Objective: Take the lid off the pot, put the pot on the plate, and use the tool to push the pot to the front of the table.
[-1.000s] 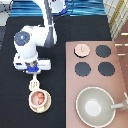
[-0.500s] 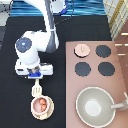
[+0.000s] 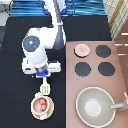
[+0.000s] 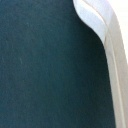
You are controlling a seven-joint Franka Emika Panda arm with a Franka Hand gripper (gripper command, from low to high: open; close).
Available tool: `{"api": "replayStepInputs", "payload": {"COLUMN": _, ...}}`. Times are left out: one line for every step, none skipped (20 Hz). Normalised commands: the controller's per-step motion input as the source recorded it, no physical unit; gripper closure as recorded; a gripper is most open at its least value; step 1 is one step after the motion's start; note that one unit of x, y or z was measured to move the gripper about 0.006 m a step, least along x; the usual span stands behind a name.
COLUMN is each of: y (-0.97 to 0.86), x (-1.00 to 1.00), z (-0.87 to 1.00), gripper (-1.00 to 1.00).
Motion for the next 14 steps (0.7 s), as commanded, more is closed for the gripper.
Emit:
{"api": "replayStepInputs", "payload": {"y": 0.00, "x": 1.00, "z": 0.11, "gripper": 1.00}}
{"api": "replayStepInputs", "payload": {"y": 0.00, "x": 1.00, "z": 0.14, "gripper": 1.00}}
{"api": "replayStepInputs", "payload": {"y": 0.00, "x": 1.00, "z": 0.14, "gripper": 1.00}}
{"api": "replayStepInputs", "payload": {"y": 0.00, "x": 1.00, "z": 0.15, "gripper": 1.00}}
{"api": "replayStepInputs", "payload": {"y": 0.00, "x": 1.00, "z": 0.15, "gripper": 1.00}}
{"api": "replayStepInputs", "payload": {"y": 0.00, "x": 1.00, "z": 0.15, "gripper": 1.00}}
{"api": "replayStepInputs", "payload": {"y": 0.00, "x": 1.00, "z": 0.15, "gripper": 1.00}}
{"api": "replayStepInputs", "payload": {"y": 0.00, "x": 1.00, "z": 0.16, "gripper": 1.00}}
{"api": "replayStepInputs", "payload": {"y": 0.00, "x": 1.00, "z": 0.16, "gripper": 1.00}}
{"api": "replayStepInputs", "payload": {"y": 0.00, "x": 0.98, "z": 0.17, "gripper": 1.00}}
{"api": "replayStepInputs", "payload": {"y": 0.00, "x": 0.83, "z": 0.27, "gripper": 1.00}}
{"api": "replayStepInputs", "payload": {"y": 0.08, "x": 0.24, "z": 0.43, "gripper": 1.00}}
{"api": "replayStepInputs", "payload": {"y": 0.13, "x": -0.43, "z": 0.46, "gripper": 1.00}}
{"api": "replayStepInputs", "payload": {"y": 0.01, "x": -0.57, "z": 0.49, "gripper": 1.00}}
